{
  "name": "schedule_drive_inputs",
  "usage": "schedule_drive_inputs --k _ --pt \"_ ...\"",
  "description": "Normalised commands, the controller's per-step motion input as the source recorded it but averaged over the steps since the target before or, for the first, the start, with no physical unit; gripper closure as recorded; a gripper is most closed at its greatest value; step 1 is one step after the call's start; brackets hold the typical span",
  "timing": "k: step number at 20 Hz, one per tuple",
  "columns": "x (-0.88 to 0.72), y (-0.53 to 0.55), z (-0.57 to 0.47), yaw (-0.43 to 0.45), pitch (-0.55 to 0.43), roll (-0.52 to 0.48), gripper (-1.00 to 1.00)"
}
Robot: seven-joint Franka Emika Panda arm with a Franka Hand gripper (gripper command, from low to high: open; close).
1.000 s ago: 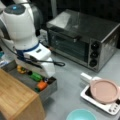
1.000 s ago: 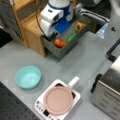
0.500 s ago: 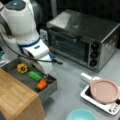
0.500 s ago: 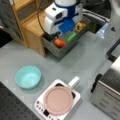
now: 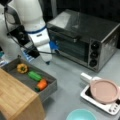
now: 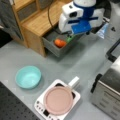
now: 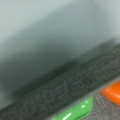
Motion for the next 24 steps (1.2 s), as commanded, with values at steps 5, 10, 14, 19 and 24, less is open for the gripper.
schedule_drive_inputs --k 5,10,14,19,24 --pt "0.21 0.44 0.13 -0.555 0.12 -0.025 -1.0" --pt "0.47 0.42 0.28 -0.695 0.248 0.077 -1.0" --pt "0.55 0.32 0.24 -0.637 0.193 0.356 -1.0" --pt "0.45 0.18 0.2 -0.442 0.229 0.266 -1.0" --pt "0.34 0.02 0.18 -0.269 0.21 0.143 -1.0"
